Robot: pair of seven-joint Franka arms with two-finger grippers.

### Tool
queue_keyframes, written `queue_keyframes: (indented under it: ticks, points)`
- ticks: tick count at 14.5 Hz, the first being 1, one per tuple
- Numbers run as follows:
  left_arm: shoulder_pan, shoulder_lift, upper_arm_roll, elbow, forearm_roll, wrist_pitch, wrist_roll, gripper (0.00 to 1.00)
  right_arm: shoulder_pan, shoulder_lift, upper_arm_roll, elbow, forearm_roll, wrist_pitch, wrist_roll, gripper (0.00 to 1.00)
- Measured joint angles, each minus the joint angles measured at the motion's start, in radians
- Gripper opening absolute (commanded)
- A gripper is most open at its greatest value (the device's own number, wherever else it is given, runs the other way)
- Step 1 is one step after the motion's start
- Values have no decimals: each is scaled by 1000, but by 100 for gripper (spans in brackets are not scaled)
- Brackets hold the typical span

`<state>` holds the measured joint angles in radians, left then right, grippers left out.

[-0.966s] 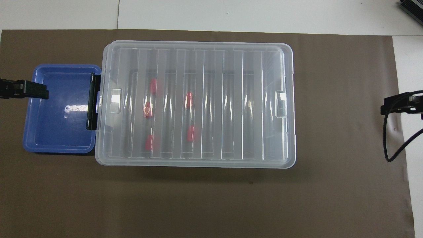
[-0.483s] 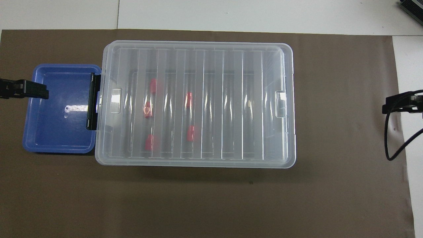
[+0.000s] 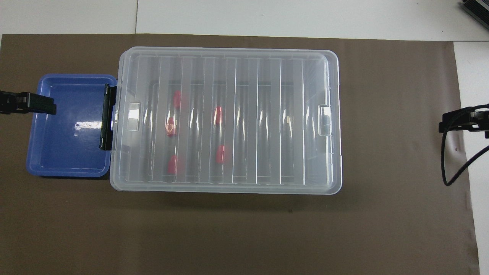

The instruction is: Place red block in blue tray from box

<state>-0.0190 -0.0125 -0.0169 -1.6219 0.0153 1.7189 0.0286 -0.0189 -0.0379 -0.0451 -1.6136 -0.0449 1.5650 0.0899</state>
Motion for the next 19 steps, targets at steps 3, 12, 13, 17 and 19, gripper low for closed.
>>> queue_keyframes:
  ticks: [3,12,13,17,19]
  points:
    - [0,0,0,0,0,0,0,100,0,0,0,-3,0,1,0,100]
    - [0,0,0,0,0,0,0,100,1,-2,7,-7,0,-27,0,100]
    - [0,0,0,0,0,0,0,100,1,-2,10,-7,0,-28,0,100]
    - [0,0,0,0,0,0,0,100,2,-2,20,-7,0,-30,0,100]
    - [0,0,0,0,0,0,0,100,2,-2,21,-7,3,-30,0,100]
